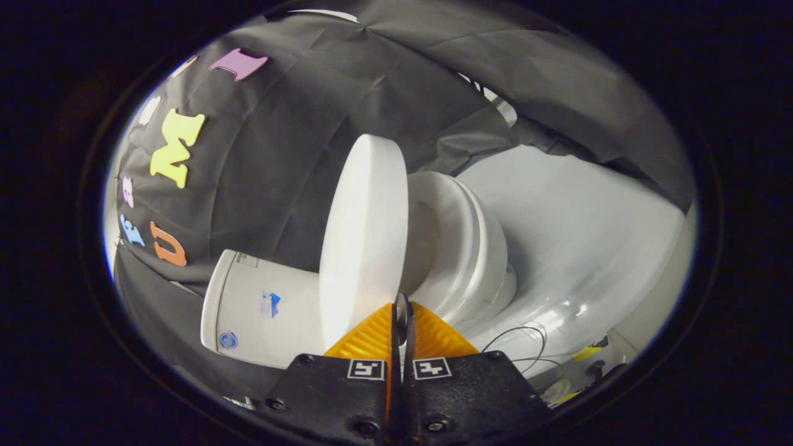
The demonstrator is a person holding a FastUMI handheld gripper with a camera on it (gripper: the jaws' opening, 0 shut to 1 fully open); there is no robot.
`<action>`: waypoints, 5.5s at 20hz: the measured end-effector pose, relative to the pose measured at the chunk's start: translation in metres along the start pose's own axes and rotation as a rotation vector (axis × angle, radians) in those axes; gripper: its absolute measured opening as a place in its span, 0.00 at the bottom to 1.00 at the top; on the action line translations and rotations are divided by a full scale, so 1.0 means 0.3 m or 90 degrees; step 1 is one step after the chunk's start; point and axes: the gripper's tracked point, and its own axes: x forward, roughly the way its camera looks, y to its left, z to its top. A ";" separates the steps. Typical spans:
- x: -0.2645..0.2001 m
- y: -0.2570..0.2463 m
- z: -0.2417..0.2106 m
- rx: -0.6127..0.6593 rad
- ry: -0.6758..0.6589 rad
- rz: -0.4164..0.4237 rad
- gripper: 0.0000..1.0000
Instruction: Open the toilet lid.
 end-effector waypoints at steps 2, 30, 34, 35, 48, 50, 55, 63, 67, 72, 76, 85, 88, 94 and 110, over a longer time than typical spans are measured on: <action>-0.013 0.026 0.002 -0.010 -0.004 0.004 0.04; -0.145 0.375 -0.016 -0.141 -0.043 0.013 0.04; -0.163 0.430 -0.031 -0.156 -0.048 0.016 0.04; -0.163 0.446 -0.035 -0.159 -0.050 0.015 0.04; -0.176 0.611 -0.093 -0.231 -0.068 0.002 0.05; -0.179 0.645 -0.110 -0.255 -0.074 -0.002 0.05; -0.180 0.736 -0.156 -0.303 -0.083 -0.007 0.06; -0.162 0.854 -0.235 -0.372 -0.093 -0.017 0.06; -0.145 0.905 -0.270 -0.395 -0.097 -0.020 0.06; -0.130 0.955 -0.317 -0.435 -0.108 -0.040 0.06; -0.120 0.988 -0.350 -0.455 -0.117 -0.055 0.06; -0.086 1.071 -0.433 -0.498 -0.110 -0.048 0.06; -0.064 1.097 -0.470 -0.514 -0.101 -0.046 0.06; -0.023 1.143 -0.535 -0.568 -0.107 -0.060 0.06; -0.101 1.187 -0.544 -0.743 -0.185 0.020 0.85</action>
